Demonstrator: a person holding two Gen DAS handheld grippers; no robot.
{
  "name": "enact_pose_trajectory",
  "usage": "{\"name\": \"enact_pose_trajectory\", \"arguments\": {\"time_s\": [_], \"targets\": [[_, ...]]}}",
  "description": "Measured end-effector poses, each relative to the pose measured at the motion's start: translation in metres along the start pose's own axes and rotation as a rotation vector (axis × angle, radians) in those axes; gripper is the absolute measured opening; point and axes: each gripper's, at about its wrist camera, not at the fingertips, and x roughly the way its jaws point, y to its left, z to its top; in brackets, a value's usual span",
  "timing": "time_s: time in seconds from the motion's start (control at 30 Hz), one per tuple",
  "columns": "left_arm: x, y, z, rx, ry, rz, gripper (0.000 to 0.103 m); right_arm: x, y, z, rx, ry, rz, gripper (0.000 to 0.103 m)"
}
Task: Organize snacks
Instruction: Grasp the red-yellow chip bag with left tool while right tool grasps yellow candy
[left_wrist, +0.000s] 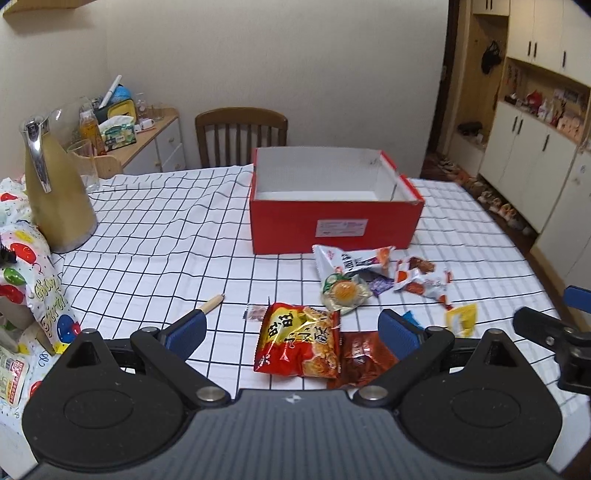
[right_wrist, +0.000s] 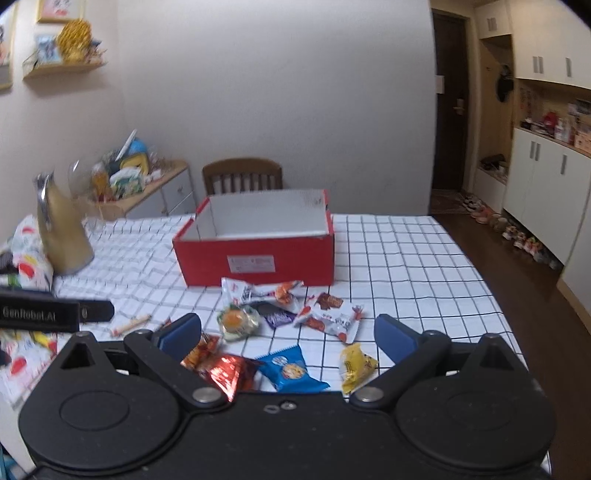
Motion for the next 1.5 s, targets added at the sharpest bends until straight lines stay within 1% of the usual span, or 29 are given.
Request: {"name": "enact_pose_trajectory", "arguments": {"time_s": [0.1, 0.17, 0.23, 0.37, 0.47, 0.57, 0.6, 0.7, 0.8, 0.9, 0.93, 0.97, 1.03, 1.1, 1.23, 1.5], "targets": [[0.013, -0.009, -0.005, -0.053, 0.050, 0.037, 0.100, 0.012, -0.016, -0.006, -0.033, 0.043, 0.043, 0.096], [0.018, -0.014, -0.008, -0.106, 0.072, 0.075, 0.100, 0.016, -0.027, -0.009, -0.073, 0.048, 0.065, 0.096], [0.020, -0.019, -0.010, -0.137, 0.089, 0.108, 0.100, 0.020, -0.040, -0.010, -0.103, 0.064, 0.084, 0.095], [0.021, -0.029, -0.013, -0.132, 0.088, 0.167, 0.100, 0.029, -0.061, -0.008, -0.143, 0.099, 0.126, 0.093], [0.028, -0.034, -0.012, -0.097, 0.105, 0.179, 0.100, 0.037, -0.069, -0.008, -0.169, 0.117, 0.130, 0.091], [0.041, -0.034, -0.009, -0.060, 0.135, 0.167, 0.100, 0.049, -0.075, -0.008, -0.160, 0.136, 0.129, 0.090], [0.049, -0.032, -0.008, -0.049, 0.159, 0.148, 0.100, 0.053, -0.075, -0.008, -0.161, 0.143, 0.122, 0.089], [0.074, -0.021, -0.007, -0.062, 0.213, 0.110, 0.100, 0.069, -0.075, -0.010, -0.158, 0.169, 0.103, 0.088], [0.095, -0.005, -0.005, -0.079, 0.238, 0.102, 0.100, 0.087, -0.075, -0.013, -0.136, 0.209, 0.073, 0.084], [0.117, 0.006, 0.001, -0.091, 0.276, 0.039, 0.100, 0.103, -0.075, -0.015, -0.115, 0.252, 0.047, 0.082], [0.125, 0.005, 0.003, -0.067, 0.285, 0.025, 0.100, 0.107, -0.073, -0.016, -0.115, 0.269, 0.040, 0.081], [0.131, 0.002, 0.004, -0.032, 0.289, 0.030, 0.100, 0.113, -0.072, -0.017, -0.117, 0.285, 0.033, 0.080], [0.145, -0.002, 0.007, 0.046, 0.306, 0.059, 0.100, 0.120, -0.069, -0.018, -0.124, 0.310, 0.022, 0.079], [0.158, 0.001, 0.008, 0.067, 0.338, 0.057, 0.100, 0.127, -0.068, -0.018, -0.124, 0.326, 0.021, 0.077], [0.172, 0.017, 0.013, -0.004, 0.380, -0.017, 0.100, 0.136, -0.065, -0.016, -0.117, 0.349, 0.018, 0.075], [0.192, 0.025, 0.015, -0.068, 0.456, -0.121, 0.100, 0.157, -0.067, -0.019, -0.107, 0.399, -0.011, 0.072]]}}
